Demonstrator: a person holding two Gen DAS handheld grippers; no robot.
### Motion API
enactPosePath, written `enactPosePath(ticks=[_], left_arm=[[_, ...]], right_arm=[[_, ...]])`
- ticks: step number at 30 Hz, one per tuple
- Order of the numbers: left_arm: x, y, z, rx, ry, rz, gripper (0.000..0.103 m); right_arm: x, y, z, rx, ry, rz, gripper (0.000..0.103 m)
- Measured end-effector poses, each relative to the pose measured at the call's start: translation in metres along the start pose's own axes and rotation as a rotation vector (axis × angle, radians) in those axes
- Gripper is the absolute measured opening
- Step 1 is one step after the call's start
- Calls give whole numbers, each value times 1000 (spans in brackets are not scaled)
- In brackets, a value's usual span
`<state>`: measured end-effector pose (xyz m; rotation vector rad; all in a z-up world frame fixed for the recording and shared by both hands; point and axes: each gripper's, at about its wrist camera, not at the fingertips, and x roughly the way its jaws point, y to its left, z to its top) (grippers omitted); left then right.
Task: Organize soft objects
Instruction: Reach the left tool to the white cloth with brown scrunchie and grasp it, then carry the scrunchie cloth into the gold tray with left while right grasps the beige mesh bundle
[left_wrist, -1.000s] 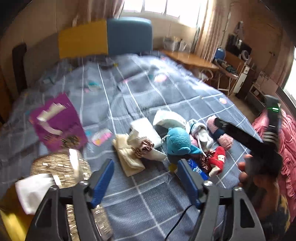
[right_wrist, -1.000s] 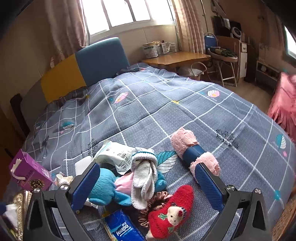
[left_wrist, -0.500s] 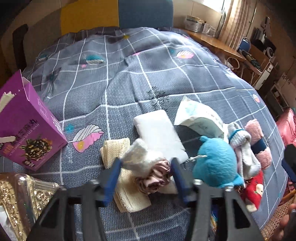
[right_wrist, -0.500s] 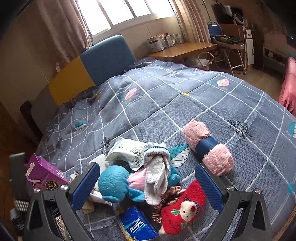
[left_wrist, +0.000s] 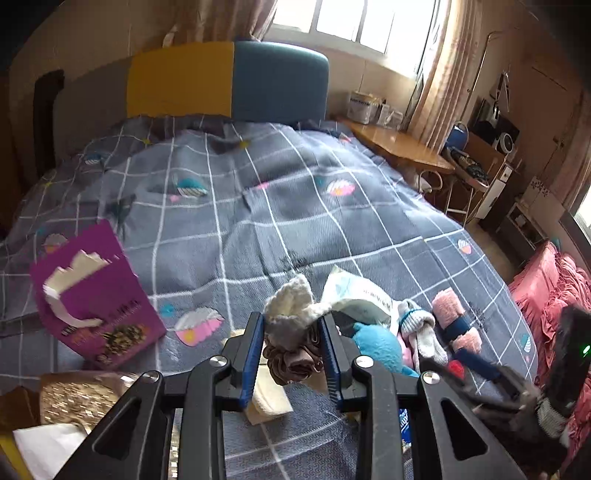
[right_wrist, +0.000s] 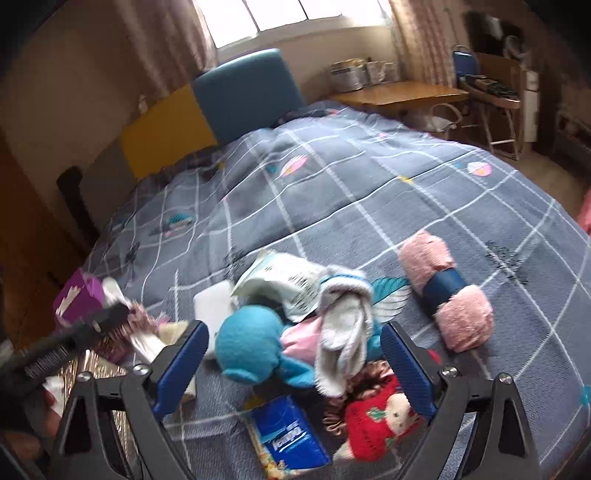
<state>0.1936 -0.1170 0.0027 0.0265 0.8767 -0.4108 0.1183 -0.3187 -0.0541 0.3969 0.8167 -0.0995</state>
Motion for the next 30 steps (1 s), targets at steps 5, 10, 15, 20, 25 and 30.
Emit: enactPosePath(ticks=[5, 10, 15, 20, 25, 30], left_arm=[[-27, 28, 16, -39, -24, -1, 30], [-71, 68, 28, -96, -105, 27, 30], [-114, 129, 26, -169, -191, 107, 30], [-144, 206, -4, -302, -220, 191, 30], [-154, 279, -65, -465, -189, 267, 30], [-138, 328, -126, -594, -107, 324, 30]], right_arm=[[17, 43, -18, -182, 110, 124, 68], [42, 86, -36, -295, 210, 173, 67], [82, 108, -34, -286, 297, 176, 67], [119, 122, -30, -258, 367, 152, 68], [142, 130, -35, -277, 404, 94, 67], [145, 135, -38, -332, 377, 5, 45]])
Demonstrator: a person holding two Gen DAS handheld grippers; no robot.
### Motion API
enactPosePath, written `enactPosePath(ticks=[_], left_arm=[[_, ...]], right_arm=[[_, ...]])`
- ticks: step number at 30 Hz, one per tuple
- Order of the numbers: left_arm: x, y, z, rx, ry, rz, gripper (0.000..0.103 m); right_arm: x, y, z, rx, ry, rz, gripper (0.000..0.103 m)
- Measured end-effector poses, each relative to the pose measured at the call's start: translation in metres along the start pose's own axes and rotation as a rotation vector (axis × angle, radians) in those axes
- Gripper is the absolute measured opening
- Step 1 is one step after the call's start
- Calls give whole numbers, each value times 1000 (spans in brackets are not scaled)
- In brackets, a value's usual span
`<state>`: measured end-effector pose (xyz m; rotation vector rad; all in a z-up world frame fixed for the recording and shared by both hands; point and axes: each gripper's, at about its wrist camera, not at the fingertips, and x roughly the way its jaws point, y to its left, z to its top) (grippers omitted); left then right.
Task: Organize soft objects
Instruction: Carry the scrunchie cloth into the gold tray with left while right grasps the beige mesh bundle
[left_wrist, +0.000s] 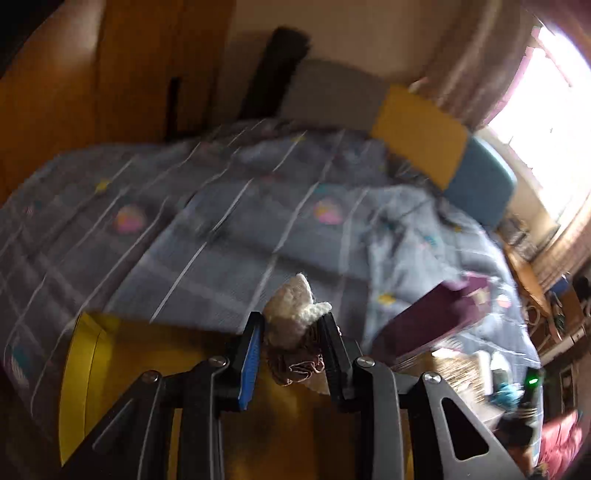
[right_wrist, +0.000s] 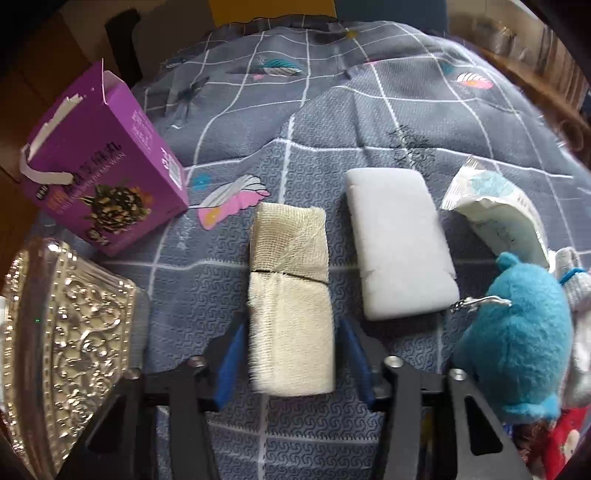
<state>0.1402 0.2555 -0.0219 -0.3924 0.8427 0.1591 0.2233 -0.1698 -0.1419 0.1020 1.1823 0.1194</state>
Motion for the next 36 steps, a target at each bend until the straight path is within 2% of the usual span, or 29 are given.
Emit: enactPosePath(ticks=[3, 6, 9, 11, 12, 15, 20, 29, 33, 36], left_arm=[[22, 10, -18, 2, 56, 5, 31], [44, 7, -28, 39, 122, -16, 38], [55, 0, -37, 81, 139, -12, 49], [58, 1, -40, 70, 136, -14, 68], [55, 3, -42, 62, 128, -8, 70], [42, 10, -48, 43, 103, -9, 71], [15, 17, -62, 54, 65, 39, 71], [-23, 10, -108, 144, 54, 59, 71], [-28, 8, -119, 139, 72, 68, 71], [-34, 5, -124, 157, 55, 87, 71]], right_arm=[[1, 1, 0, -20, 3, -11, 45], [2, 2, -1, -38, 3, -30, 45], [3, 2, -1, -44, 6, -46, 45], [4, 6, -1, -46, 5, -51, 45], [4, 6, -2, -49, 5, -52, 45], [5, 6, -2, -52, 1, -50, 45], [3, 7, -3, -60, -5, -56, 43], [-12, 11, -3, -45, -15, -50, 39], [-29, 15, 2, -53, -47, -65, 39], [-45, 18, 10, -54, -73, -66, 38]])
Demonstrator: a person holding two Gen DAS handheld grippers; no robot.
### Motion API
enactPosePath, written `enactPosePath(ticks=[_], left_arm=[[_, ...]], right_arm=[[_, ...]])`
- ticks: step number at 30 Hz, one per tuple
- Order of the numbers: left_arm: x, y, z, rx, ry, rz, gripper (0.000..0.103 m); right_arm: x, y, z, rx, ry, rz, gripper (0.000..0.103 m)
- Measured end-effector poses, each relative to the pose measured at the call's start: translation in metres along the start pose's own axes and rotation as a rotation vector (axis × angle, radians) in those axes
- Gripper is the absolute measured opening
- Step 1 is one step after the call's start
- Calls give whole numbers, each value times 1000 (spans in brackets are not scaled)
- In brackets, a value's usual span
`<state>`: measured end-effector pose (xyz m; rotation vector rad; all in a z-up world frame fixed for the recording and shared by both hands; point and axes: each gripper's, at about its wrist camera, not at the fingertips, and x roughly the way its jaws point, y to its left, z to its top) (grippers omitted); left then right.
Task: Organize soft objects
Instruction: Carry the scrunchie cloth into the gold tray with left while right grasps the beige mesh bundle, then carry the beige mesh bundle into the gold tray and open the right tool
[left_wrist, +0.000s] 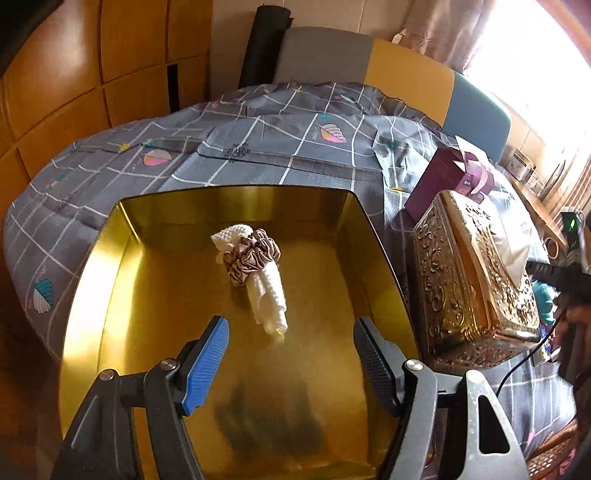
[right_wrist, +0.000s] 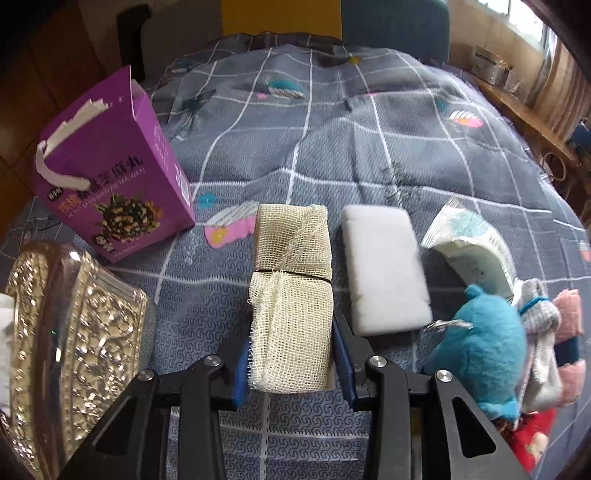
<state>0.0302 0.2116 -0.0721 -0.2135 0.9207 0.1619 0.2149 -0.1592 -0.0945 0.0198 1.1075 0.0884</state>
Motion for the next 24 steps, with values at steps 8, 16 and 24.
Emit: enactPosePath(ticks=[8, 16, 24], left_arm=[[-14, -1, -3, 14, -37, 5, 71], [-30, 4, -3, 19, -84, 24, 71], [-39, 30, -2, -55, -115, 51, 71]], right_arm=[[-69, 25, 28, -73, -139, 47, 38], [-127, 119, 9, -280, -239, 214, 38], [-145, 221, -62, -497, -202, 370, 39]])
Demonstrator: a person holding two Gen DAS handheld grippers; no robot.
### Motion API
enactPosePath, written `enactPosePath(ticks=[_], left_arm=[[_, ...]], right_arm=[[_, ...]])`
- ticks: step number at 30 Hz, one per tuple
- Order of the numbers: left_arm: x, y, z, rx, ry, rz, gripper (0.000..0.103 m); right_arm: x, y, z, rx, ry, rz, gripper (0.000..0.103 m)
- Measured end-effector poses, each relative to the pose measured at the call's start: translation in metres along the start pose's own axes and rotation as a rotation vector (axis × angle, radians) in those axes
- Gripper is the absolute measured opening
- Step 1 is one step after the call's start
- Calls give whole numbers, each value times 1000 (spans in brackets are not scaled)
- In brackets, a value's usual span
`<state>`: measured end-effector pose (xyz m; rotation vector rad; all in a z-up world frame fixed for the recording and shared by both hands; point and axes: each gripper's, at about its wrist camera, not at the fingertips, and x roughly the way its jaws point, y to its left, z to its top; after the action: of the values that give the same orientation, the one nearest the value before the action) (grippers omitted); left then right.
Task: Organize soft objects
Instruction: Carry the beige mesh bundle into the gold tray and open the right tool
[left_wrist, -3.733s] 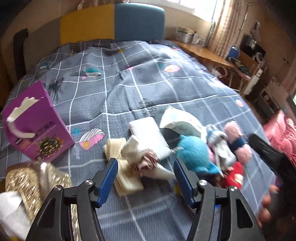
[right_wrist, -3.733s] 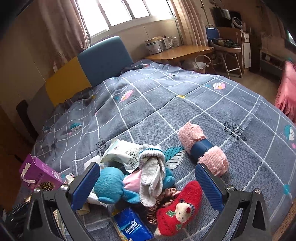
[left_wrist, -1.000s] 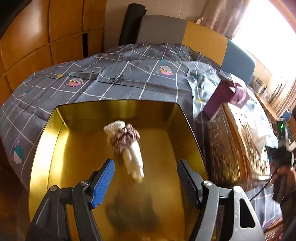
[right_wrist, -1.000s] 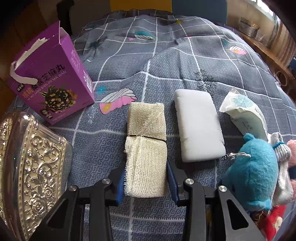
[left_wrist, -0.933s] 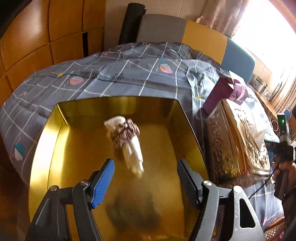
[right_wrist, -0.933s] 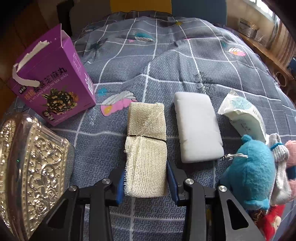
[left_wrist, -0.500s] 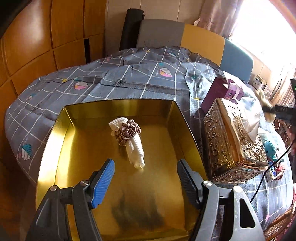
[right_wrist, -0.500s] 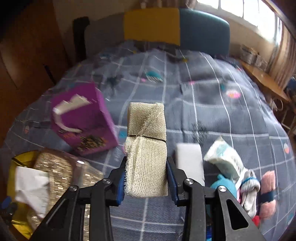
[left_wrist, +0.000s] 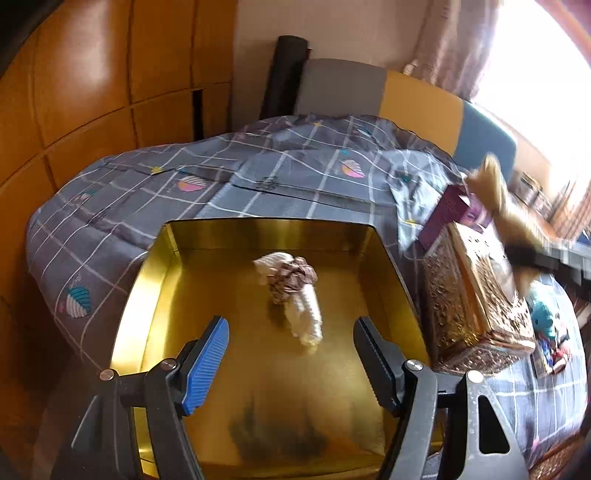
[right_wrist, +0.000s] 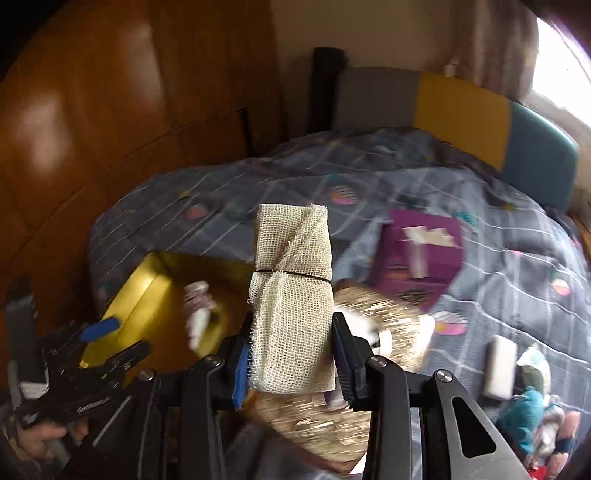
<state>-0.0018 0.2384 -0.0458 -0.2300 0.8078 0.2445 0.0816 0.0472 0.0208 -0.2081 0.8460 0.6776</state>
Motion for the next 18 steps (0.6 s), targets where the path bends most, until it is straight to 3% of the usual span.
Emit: enactPosePath(ticks=[8, 18], left_arm=[[0, 43, -1, -104, 1, 47, 71], [-3, 48, -2, -96, -22, 62, 71]], right_arm=[[61, 73, -24, -80, 154, 57, 39], [118, 84, -38, -113, 267, -25, 40]])
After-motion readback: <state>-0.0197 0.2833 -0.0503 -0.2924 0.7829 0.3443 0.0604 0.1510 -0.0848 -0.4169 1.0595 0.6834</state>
